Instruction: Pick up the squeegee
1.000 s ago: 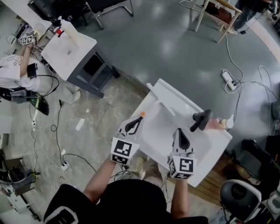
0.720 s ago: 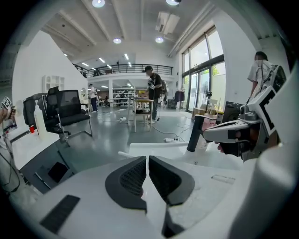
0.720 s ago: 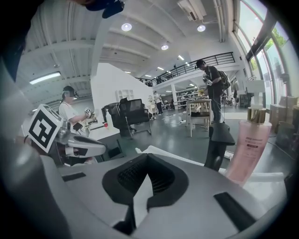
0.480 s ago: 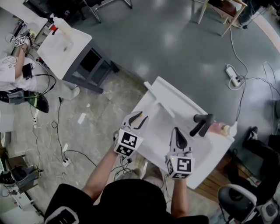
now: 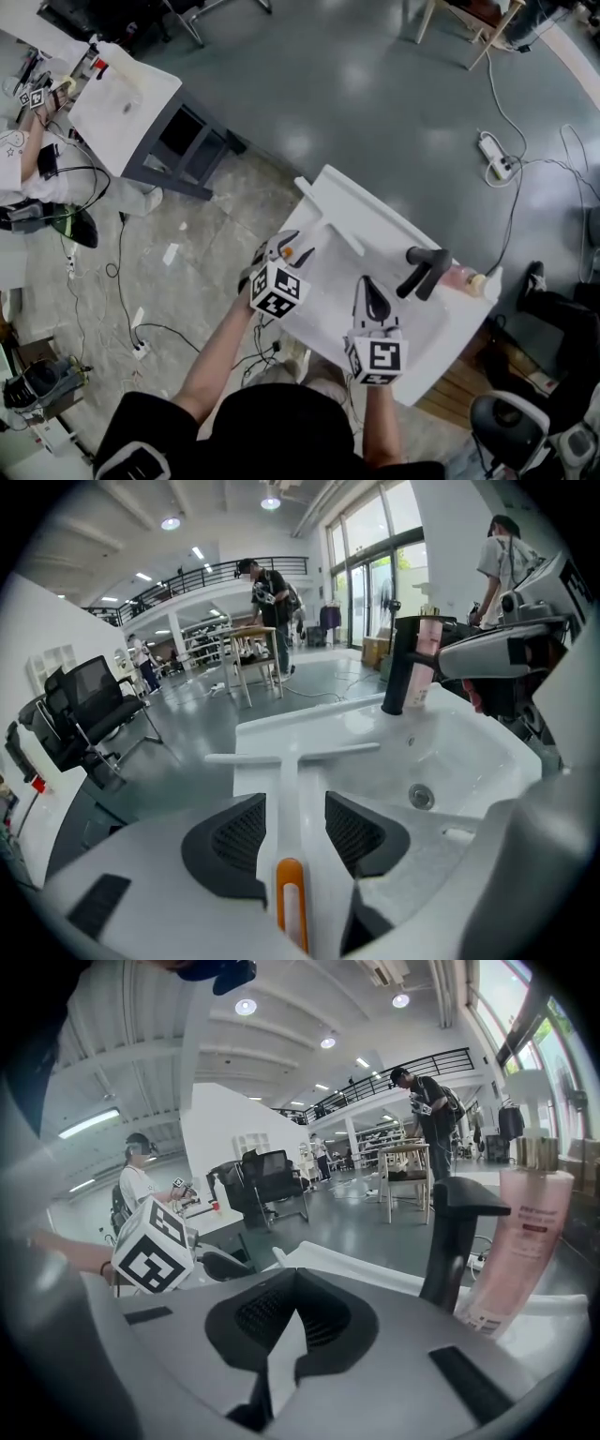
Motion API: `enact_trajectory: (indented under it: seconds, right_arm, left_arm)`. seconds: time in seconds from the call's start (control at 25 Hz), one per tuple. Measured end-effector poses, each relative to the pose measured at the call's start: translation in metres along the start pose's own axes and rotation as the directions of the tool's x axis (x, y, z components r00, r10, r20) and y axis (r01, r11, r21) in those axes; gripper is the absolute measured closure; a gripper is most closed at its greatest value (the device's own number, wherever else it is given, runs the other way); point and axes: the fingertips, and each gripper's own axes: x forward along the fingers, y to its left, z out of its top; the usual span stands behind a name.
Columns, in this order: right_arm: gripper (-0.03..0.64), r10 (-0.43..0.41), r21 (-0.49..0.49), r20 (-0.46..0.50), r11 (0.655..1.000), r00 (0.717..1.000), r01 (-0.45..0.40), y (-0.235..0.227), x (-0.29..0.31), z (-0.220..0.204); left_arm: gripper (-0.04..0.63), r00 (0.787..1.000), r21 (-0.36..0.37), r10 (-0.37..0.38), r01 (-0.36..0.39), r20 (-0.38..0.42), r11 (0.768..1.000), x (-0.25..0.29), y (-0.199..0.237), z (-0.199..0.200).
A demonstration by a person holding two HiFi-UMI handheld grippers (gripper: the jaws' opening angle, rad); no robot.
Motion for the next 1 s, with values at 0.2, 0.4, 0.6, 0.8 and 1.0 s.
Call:
enact_trajectory:
  seconds: [0.2,0.4,0.6,0.8,1.0]
  right_arm:
    - [0.618,0.017,0.004,-0.012,1.000,1.000,-0.017,0.000,0.002,-0.006]
    - [0.618,0.025,0.005,-0.019,1.000,0.999,-0.025,0.004,0.001,-0.007]
    - [0.618,0.029,0.009,-0.019,1.000,0.999,-0.028,0.001,-0.001,-0.010]
    - [0.618,0.018,0.003,-0.022,1.000,1.000,-0.018,-0.002,-0.003,-0.005]
    - [0.618,0.015,-0.002,-0.008,1.000,1.000,-0.015,-0.003,-0.008,0.002]
  left_arm:
    - [0.416,0.999,0.017,0.017,-0.016,-0.038,1.000,0.014,0.002,-0.006]
    - [0.458,0.998,0.007,0.041,-0.041,-0.050,0.999,0.018,0.007,-0.009]
    - [0.511,0.997,-0.006,0.061,-0.062,-0.050,0.998,0.017,0.010,-0.007]
    - [0.515,0.998,-0.028,0.050,-0.052,-0.043,0.998,0.017,0.010,-0.008]
    - [0.517,0.998,-0.057,0.047,-0.049,-0.028,0.997,0.014,0.009,-0.004]
